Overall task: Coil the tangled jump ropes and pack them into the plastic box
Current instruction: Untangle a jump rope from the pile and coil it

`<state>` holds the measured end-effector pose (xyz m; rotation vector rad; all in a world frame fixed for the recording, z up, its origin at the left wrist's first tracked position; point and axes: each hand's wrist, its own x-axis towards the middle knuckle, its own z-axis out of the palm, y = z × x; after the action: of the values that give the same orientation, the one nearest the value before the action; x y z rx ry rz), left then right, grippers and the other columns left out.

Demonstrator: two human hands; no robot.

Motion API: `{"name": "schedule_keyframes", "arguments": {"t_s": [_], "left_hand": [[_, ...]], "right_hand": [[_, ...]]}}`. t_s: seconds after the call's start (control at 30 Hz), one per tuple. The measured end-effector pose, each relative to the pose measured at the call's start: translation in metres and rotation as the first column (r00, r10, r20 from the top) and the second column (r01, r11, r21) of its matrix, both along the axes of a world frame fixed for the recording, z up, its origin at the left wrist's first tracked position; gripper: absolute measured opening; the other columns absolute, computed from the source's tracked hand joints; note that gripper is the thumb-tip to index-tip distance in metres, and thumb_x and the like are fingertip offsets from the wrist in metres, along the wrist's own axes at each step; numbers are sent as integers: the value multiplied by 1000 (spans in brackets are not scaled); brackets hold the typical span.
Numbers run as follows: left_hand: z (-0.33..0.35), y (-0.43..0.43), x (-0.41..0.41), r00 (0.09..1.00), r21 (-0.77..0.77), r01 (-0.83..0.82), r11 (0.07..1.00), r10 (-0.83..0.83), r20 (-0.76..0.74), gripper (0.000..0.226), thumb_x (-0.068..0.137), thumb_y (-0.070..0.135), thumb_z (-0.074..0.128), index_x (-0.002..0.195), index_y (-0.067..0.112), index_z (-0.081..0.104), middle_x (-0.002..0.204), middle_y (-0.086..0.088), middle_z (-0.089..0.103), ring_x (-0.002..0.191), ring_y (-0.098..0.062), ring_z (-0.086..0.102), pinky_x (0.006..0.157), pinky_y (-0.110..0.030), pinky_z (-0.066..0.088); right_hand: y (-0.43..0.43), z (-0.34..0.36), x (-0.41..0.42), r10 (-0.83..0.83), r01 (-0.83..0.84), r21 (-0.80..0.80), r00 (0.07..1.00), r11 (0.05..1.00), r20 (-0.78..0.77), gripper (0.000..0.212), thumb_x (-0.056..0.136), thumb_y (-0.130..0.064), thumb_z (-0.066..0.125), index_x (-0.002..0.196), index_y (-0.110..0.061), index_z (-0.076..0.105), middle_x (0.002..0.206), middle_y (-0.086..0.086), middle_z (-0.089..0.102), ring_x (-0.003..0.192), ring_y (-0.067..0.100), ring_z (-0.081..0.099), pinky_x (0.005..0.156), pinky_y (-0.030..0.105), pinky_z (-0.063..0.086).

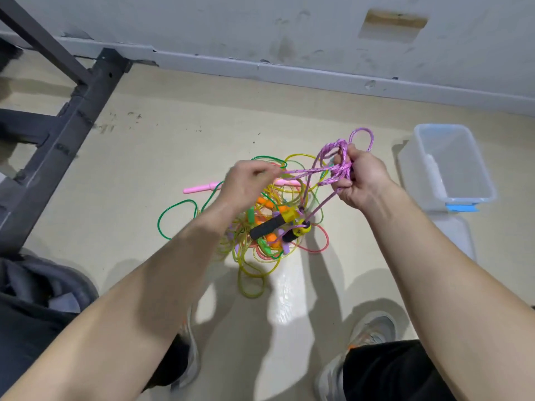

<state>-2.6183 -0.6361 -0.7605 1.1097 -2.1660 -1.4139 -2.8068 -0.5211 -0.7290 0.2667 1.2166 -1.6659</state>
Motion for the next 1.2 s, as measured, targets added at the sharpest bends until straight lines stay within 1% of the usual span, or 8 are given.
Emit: {"name": "schedule_keyframes", "arguments": {"t_s": [0.17,0.43,0.57,0.63,0.73,0.87,1.0,1.2], "left_hand": [[-26,-41,33,947,-195,-157,968,203,248,27,94,46,62,87,24,76,85,8,73,86,-20,69,76,-33,51],[-42,-47,36,734,-504,-195,841,466,493,26,99,31,46,87,26,69,87,0,72,93,-28,60,88,-40,27],[-48,-31,14,936,23,-88,996,75,344,32,88,8,50,103,31,66,114,3,74,104,-19,64,96,-32,45],[-43,-18,4,982,413,113,904,-165,94,44,79,-1,53,110,28,64,121,-1,71,109,-11,63,90,-29,48],[-46,-4,-9,914,493,354,795,-406,0,41,84,0,65,117,23,64,114,3,69,108,-6,63,87,-18,49],[-51,2,-16,923,322,351,879,-382,36,25,91,20,74,114,12,72,81,15,69,74,3,64,72,-14,47],[-52,-6,-10,942,449,305,840,-335,-14,23,98,16,63,120,10,68,57,15,55,53,0,50,53,-16,34],[-47,-25,-2,993,719,79,690,10,-119,21,101,18,53,86,10,65,69,-3,61,53,-15,50,51,-24,39]], "right_hand": [[12,-21,-10,-124,122,104,992,987,11,34,107,-20,38,74,-18,48,55,-4,40,33,7,24,28,17,15],[2,-22,3,94,-104,81,988,991,119,31,107,-22,40,80,-14,54,67,-3,42,34,5,30,27,15,16],[-4,-21,7,211,-224,84,967,971,143,32,106,-25,42,82,-13,59,65,-1,50,39,5,39,28,14,16],[-6,-20,5,225,-238,80,964,968,142,32,106,-25,43,82,-12,61,62,0,54,43,5,41,28,13,16],[-7,-18,1,211,-223,61,966,973,151,32,105,-25,46,83,-10,62,61,2,56,38,6,44,27,13,18],[-8,-22,-6,181,-186,15,970,983,164,30,104,-26,49,80,-12,61,63,-3,54,35,5,43,26,14,18],[-5,-25,-14,141,-146,49,985,988,102,33,101,-23,49,71,-14,57,55,-4,56,34,2,28,32,12,13],[4,-48,-20,136,-124,200,990,972,-46,39,96,-21,55,57,-19,60,51,-9,36,39,5,25,37,17,20]]}}
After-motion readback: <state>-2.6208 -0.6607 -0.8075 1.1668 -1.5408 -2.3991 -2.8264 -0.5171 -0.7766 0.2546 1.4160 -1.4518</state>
